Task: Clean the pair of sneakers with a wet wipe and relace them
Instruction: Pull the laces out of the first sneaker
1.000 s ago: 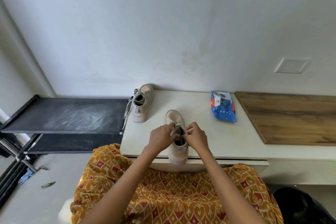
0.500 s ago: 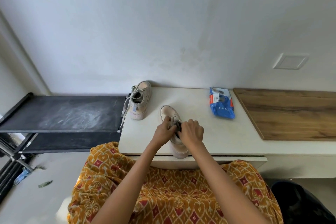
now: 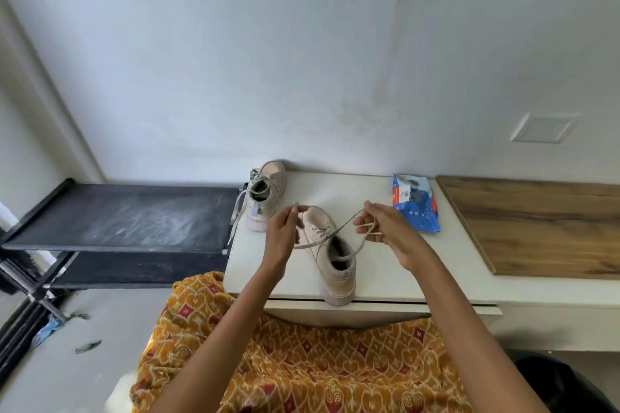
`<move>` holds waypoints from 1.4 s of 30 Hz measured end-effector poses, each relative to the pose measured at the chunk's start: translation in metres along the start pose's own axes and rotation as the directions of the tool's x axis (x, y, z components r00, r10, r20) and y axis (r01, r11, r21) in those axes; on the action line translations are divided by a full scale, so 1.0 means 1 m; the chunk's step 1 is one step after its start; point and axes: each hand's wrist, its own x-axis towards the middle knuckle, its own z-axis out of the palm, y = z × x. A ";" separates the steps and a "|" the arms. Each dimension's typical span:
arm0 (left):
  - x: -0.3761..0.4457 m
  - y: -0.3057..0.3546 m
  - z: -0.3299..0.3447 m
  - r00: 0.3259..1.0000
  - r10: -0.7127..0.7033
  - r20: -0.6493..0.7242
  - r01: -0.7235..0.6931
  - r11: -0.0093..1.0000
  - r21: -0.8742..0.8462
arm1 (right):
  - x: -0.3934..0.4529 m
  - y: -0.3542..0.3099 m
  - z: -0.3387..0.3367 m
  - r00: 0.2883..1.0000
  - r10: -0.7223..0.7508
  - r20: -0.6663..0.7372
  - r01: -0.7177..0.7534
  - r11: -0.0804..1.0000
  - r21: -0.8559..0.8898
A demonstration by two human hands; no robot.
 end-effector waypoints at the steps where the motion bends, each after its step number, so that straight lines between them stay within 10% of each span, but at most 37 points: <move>1: 0.001 0.014 0.004 0.999 0.034 0.026 -0.033 0.999 -0.033 | 0.000 -0.007 0.000 1.000 -0.020 -0.013 0.020 1.000 0.011; 12: 0.003 0.071 0.042 0.972 0.127 0.197 -0.016 0.875 -0.483 | 0.004 -0.021 0.031 0.973 -0.193 -0.129 0.220 0.942 0.251; 21: 0.006 0.066 0.049 0.932 0.190 0.308 -0.145 0.976 -0.164 | 0.009 -0.021 0.024 0.973 -0.229 0.011 0.212 0.920 0.330; 26: 0.010 0.049 0.033 0.892 -0.025 0.452 0.194 0.923 -0.331 | 0.006 -0.021 0.011 0.979 -0.182 0.089 0.134 0.911 0.389; 32: 0.000 0.007 0.032 0.832 -0.087 0.548 -0.051 0.972 0.231 | 0.010 -0.011 0.003 0.994 -0.074 0.079 0.025 0.869 0.493; 38: 0.012 -0.004 0.025 0.966 -0.043 0.254 0.041 0.999 0.016 | 0.021 0.030 0.020 0.998 0.060 -0.017 -0.056 0.979 0.195; 42: 0.009 -0.018 0.021 0.990 -0.052 0.134 0.035 0.992 0.125 | 0.025 0.068 0.027 0.971 -0.171 -0.169 0.055 0.841 -0.539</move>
